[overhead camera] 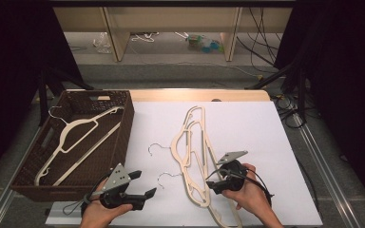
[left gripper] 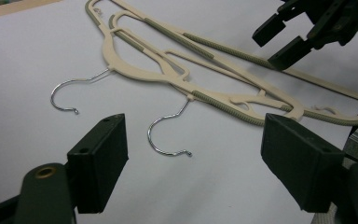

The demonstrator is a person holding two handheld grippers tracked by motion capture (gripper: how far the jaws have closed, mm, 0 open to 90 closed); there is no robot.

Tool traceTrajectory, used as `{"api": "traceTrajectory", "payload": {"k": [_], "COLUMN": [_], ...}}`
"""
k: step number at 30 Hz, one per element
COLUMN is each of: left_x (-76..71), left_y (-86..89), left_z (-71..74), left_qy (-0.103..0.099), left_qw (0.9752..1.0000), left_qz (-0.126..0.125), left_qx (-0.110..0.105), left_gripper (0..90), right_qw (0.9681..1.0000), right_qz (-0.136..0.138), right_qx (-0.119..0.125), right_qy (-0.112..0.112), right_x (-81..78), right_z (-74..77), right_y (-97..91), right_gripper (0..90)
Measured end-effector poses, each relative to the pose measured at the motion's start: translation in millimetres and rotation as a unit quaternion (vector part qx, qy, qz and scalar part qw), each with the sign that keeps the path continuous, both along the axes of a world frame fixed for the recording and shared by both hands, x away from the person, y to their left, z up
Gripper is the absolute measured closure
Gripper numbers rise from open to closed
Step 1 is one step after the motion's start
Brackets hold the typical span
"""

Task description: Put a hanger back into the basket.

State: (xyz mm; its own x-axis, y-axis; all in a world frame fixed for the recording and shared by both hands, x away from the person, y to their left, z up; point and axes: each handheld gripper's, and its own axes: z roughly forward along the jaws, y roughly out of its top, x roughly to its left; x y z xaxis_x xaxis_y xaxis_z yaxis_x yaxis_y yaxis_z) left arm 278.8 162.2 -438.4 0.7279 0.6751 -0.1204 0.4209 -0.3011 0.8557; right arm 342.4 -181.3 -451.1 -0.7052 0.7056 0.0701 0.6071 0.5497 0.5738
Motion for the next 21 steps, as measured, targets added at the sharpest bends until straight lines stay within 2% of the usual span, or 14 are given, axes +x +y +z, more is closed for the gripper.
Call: {"api": "traceTrajectory", "payload": {"k": [2, 4, 14, 18, 19, 21], "left_x": [0.0, 0.5, 1.9, 2.1, 2.4, 2.1], "left_y": [-0.7, -1.1, -2.9, -3.2, -2.4, -2.1], "left_z": [-0.1, -0.4, -2.2, -2.2, -2.0, -1.6], "left_qy": [-0.001, 0.000, 0.005, 0.006, 0.007, 0.006], "left_qw": [1.0000, 1.0000, 1.0000, 1.0000, 0.9999, 1.0000], "left_qz": [0.001, -0.001, -0.007, -0.006, -0.009, -0.006], "left_qx": [0.003, 0.005, 0.002, -0.001, 0.002, 0.004], "left_gripper": [22.9, 22.9, 22.7, 22.7, 22.7, 22.7], "right_qw": [1.0000, 0.9997, 0.9991, 0.9986, 0.9987, 0.9984], "right_qz": [0.002, -0.007, 0.008, 0.005, 0.008, -0.001], "right_qx": [-0.004, -0.012, -0.031, -0.034, -0.036, -0.039], "right_qy": [0.005, 0.021, 0.029, 0.040, 0.036, 0.042], "right_x": [5.4, 9.8, 26.2, 33.0, 34.9, 38.5], "right_z": [-2.2, -4.4, -12.2, -14.0, -15.0, -15.9], "right_y": [3.7, 7.2, 24.6, 30.9, 31.7, 33.8], "right_gripper": [36.4, 36.9, 42.1, 44.1, 44.1, 44.1]}}
